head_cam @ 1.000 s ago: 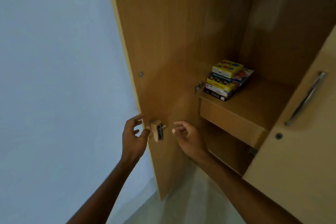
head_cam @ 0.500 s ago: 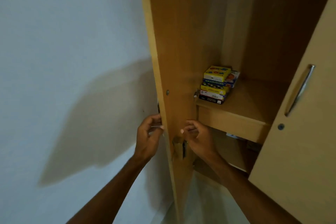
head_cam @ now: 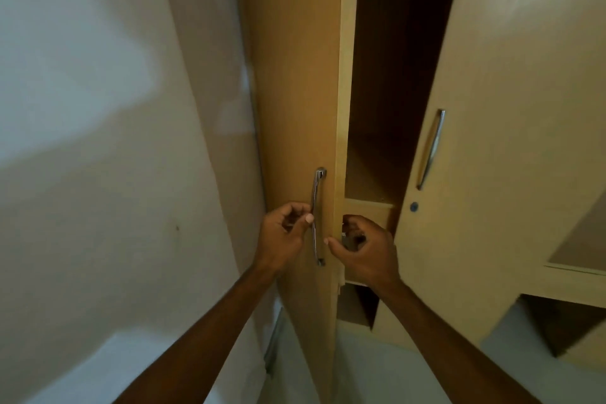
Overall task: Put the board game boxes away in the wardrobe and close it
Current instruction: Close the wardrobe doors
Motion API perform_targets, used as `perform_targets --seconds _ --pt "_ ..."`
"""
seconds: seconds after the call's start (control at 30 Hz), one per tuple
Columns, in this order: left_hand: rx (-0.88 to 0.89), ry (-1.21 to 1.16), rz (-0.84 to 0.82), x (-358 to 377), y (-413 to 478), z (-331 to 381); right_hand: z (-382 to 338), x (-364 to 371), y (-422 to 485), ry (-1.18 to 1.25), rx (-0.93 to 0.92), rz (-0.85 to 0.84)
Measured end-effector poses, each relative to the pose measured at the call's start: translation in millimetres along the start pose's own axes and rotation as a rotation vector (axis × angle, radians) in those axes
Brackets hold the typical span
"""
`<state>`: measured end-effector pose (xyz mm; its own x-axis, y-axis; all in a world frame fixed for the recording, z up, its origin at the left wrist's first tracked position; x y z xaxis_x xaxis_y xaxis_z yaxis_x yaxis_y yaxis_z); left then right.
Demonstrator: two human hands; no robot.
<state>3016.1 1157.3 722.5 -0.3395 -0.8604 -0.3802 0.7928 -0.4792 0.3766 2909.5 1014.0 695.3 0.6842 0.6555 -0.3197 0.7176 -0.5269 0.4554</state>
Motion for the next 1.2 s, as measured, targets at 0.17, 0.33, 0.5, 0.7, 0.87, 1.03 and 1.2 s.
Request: perform_targets --seconds 0.17,0.33,0.5,0.7,0.87,1.03,1.2 --pt "0.068 -0.025 -0.135 55 31 8 21 -46 17 -0.162 0.05 0.173" --pt "0.085 -0.034 -0.19 117 71 19 51 -88 50 -0.356 0.006 0.32" --pt "0.105 -0.023 -0.19 170 116 25 84 -114 98 -0.502 -0.052 0.355" --pt "0.097 -0.011 -0.164 220 171 23 114 -137 158 -0.642 -0.026 0.404" --pt "0.113 -0.017 -0.103 250 207 20 133 -146 204 -0.69 0.036 0.428" --pt "0.119 0.021 -0.074 266 227 14 148 -149 226 -0.675 0.007 0.445" --pt "0.153 0.038 -0.062 269 236 8 158 -148 233 -0.715 0.002 0.45"
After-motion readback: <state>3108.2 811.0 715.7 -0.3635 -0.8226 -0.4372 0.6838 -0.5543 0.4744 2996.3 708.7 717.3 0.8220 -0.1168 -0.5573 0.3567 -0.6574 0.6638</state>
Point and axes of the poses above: each hand's wrist, its own y-axis towards the middle knuckle, its own x-axis out of the palm, z = x × y, the point moved 2 cm from there along y, towards the middle knuckle, and after that the axes turned 13 degrees about y, right-handed, at the moved point
